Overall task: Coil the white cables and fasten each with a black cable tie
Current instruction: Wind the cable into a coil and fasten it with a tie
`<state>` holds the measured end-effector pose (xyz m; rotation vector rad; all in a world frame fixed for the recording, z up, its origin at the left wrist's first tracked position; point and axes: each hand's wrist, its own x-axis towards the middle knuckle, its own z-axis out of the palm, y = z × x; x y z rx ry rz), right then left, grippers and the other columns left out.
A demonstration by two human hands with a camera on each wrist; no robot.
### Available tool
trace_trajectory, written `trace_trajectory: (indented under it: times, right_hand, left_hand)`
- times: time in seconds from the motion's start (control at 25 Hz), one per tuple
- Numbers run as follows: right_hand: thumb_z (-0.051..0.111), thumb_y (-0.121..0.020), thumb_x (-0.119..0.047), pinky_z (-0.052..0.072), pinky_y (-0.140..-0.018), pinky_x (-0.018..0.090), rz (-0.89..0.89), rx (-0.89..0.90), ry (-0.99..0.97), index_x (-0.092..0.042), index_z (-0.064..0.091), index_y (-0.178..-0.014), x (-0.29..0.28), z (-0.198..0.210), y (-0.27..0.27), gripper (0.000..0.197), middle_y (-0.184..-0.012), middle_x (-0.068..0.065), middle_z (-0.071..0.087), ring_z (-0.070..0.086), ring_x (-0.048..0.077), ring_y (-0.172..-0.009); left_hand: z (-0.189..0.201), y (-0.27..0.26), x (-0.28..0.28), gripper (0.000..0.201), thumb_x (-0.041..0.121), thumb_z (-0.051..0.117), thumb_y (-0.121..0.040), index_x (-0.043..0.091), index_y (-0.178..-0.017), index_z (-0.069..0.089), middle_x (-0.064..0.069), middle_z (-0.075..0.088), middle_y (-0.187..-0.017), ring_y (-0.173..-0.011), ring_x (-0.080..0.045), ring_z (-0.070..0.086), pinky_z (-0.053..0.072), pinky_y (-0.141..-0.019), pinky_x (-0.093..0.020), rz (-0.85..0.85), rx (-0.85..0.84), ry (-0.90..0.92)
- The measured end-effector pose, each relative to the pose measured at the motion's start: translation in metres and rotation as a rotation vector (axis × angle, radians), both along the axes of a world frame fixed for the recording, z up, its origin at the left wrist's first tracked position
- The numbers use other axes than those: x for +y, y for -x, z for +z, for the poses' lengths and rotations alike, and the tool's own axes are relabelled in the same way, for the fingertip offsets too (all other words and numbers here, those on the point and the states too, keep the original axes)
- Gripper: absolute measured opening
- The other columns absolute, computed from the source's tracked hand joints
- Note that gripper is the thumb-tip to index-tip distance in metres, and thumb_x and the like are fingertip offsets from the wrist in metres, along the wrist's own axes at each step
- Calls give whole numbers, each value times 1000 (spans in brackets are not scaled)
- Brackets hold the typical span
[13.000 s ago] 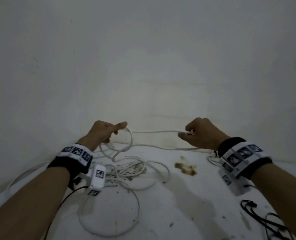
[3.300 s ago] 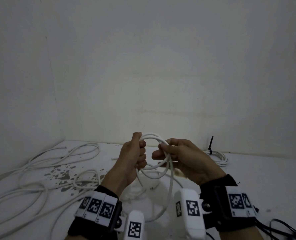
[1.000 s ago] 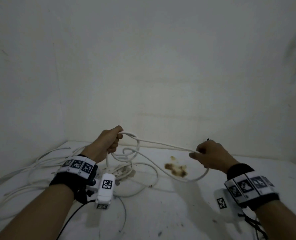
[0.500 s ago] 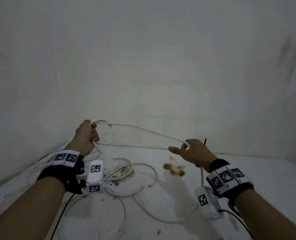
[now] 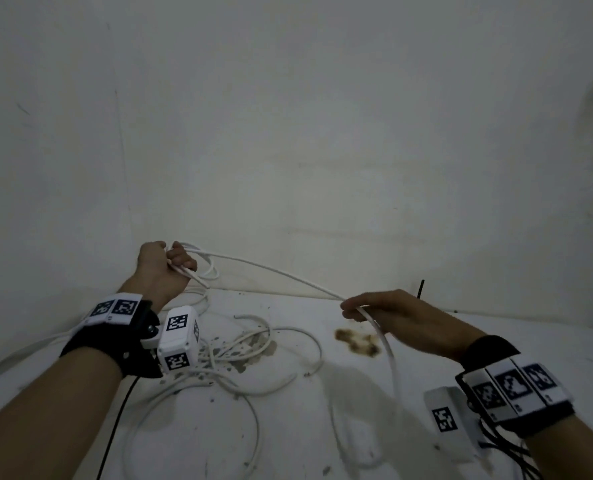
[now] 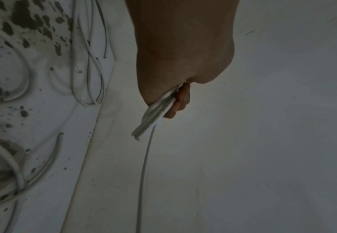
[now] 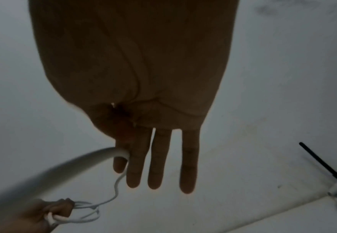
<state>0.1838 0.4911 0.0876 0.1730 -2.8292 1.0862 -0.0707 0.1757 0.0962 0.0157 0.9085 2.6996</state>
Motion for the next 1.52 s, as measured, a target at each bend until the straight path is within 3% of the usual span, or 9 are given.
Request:
trace_trajectory:
  times: [0.12, 0.2, 0.32, 0.4, 0.56, 0.76, 0.84, 0.96, 1.52]
  right_hand:
    - [68, -92, -23, 56, -87, 24, -76, 50, -392, -29, 66, -120, 12, -3, 6, 28, -112, -14, 72, 67, -3, -102]
    - [53, -96, -48, 58, -80, 37, -229, 152, -465, -26, 72, -99, 6, 1, 8, 29, -90, -8, 75, 71, 8, -83]
    - [37, -100, -56, 50, -51, 25, -350, 156, -104, -12, 74, -76, -30, 4, 1, 63, -59, -1, 65, 63, 16, -54]
    - [39, -103, -51, 33, -41, 23, -209, -23, 262, 2, 72, -77, -66, 6, -8, 68, -53, 8, 56, 47, 20, -43]
    - [37, -105, -46, 36, -44, 26, 13, -273, 820, 0, 70, -87, -121, 15, -8, 59, -62, 12, 61, 53, 23, -50]
    - [36, -107, -36, 49, -42, 23, 1, -230, 1182, -1, 66, -83, -137, 35, 25, 52, -59, 11, 65, 63, 20, -50]
    - [37, -107, -29, 52, -43, 23, -62, -182, 1264, 1, 63, -88, -132, 41, 39, 43, -62, 13, 67, 67, 22, -52]
    - [39, -105, -20, 53, -43, 24, -125, -127, 1361, 2, 61, -89, -120, 48, 49, 35, -66, 15, 70, 70, 25, -56]
    - [38, -107, -29, 53, -55, 28, -273, 135, 1578, -1, 59, -87, -70, 41, 58, 40, -63, 13, 70, 63, 27, -69]
  left_hand:
    - [-3, 1, 4, 40, 31, 21, -104, 17, -71, 40, 7, 29, -43, -33, -10, 26, 28, -39, -17, -37, -16, -49]
    - [-5, -2, 11, 40, 31, 21, -104, 17, -71, 39, 6, 30, -43, -33, -10, 26, 27, -44, -20, -56, -22, -51]
    - [-8, -9, 29, 39, 30, 22, -104, 17, -71, 36, 4, 31, -42, -31, -11, 29, 25, -50, -22, -80, -32, -39]
    - [-11, -18, 42, 38, 29, 21, -104, 18, -70, 34, 4, 32, -42, -31, -11, 31, 27, -49, -23, -78, -27, -35]
    - [-19, -39, 69, 42, 32, 21, -105, 19, -67, 33, 5, 31, -43, -35, -12, 31, 27, -53, -23, -127, -59, -8]
    - [-9, -92, 90, 44, 29, 32, -105, 12, -68, 49, 2, 41, -49, -44, -11, 41, 40, -44, -20, -315, 53, 292]
    - [-4, -114, 95, 41, 13, 36, -101, 10, -69, 63, 2, 45, -46, -35, -8, 44, 39, -35, -16, -410, 194, 365]
    - [-3, -124, 95, 34, 6, 35, -94, 14, -72, 60, 3, 45, -46, -32, -7, 39, 28, -32, -13, -499, 231, 345]
    - [-10, -135, 93, 53, 63, 41, -94, 17, -67, 47, 10, 20, -44, -31, -4, 15, 14, -32, -17, -658, 356, 616]
